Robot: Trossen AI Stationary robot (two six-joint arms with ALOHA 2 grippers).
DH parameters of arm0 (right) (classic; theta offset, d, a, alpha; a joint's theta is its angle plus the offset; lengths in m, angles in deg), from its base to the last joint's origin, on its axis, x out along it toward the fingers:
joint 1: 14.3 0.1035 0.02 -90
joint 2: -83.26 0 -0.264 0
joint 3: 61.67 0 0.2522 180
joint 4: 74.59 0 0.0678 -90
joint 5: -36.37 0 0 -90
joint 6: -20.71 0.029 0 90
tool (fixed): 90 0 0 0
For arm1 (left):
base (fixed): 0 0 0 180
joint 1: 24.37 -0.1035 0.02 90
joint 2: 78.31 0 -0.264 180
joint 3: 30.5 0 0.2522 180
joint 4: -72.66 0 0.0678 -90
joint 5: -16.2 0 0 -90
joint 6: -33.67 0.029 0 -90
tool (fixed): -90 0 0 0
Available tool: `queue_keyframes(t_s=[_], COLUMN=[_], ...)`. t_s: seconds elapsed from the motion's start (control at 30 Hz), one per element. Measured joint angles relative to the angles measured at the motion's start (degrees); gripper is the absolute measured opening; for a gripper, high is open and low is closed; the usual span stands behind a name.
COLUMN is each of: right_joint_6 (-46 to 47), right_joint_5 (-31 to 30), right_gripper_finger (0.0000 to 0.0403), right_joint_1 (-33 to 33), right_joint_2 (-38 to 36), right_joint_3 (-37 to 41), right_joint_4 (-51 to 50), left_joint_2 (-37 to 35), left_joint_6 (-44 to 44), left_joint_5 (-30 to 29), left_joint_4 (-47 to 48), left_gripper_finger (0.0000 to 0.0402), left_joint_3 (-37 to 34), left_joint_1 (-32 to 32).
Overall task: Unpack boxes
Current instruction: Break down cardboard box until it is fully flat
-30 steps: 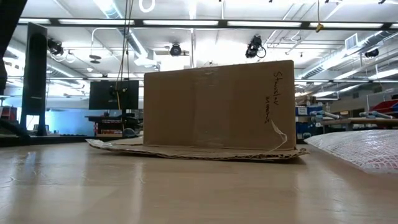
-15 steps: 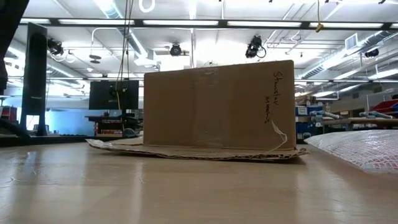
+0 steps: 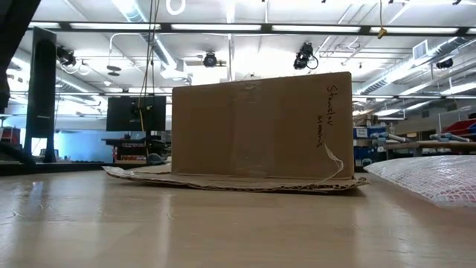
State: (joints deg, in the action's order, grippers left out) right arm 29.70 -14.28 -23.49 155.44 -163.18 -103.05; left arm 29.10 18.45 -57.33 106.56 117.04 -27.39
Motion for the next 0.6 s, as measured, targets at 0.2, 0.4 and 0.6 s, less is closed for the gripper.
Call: queue_keyframes(t_s=[0.2, 0.4, 0.6], right_joint_6=[1.18, 1.44, 1.35], right_joint_5=[5.05, 5.66, 5.93], right_gripper_finger=[0.0229, 0.0150, 0.0054], right_joint_1=[-0.04, -0.09, -0.66], right_joint_2=[0.23, 0.21, 0.12], right_joint_3=[0.00, 0.00, 0.00], right_joint_4=[3.08, 4.51, 4.01], left_joint_2=[0.01, 0.01, -0.02], left_joint_6=[-0.01, -0.08, -0.28], left_joint_5=[0.25, 0.78, 0.63], left_joint_4=[-1.21, -1.55, -1.11], left_gripper_finger=[0.0133, 0.0133, 0.0143], left_joint_3=[-0.02, -0.02, -0.02], left_joint_1=[-0.02, -0.20, -0.37])
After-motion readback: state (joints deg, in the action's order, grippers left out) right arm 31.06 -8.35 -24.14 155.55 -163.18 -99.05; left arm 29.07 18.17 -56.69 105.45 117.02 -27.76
